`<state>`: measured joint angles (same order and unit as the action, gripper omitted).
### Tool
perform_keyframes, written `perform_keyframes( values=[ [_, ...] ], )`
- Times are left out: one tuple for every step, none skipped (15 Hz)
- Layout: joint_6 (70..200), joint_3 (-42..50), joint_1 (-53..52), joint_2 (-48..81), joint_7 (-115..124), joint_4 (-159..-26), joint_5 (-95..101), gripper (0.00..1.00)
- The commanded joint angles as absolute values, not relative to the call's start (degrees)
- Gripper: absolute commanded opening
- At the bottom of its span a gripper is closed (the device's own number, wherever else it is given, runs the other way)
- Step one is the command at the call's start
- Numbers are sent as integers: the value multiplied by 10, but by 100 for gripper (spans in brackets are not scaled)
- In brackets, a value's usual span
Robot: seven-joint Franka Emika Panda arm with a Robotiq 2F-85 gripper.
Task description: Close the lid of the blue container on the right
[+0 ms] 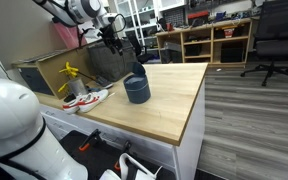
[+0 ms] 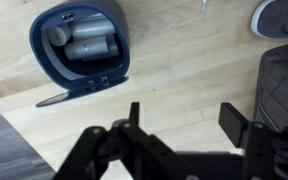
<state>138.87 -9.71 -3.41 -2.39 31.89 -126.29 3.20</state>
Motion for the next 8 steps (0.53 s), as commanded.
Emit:
perform_keyframes(
  values=[
    [1424,-79,-37,0,327,-1244,67,51],
    [1436,-74,-38,3,328,-1245,76,42],
    [1445,-70,-38,5,327,-1246,84,36],
    [1451,-67,-39,7,326,-1247,89,27],
    [1455,-65,-39,7,325,-1248,94,20],
    [1454,-63,-40,8,321,-1250,95,14],
    [1454,-61,-40,9,321,-1251,99,5],
    [1453,-59,-40,10,319,-1252,102,1]
  ],
)
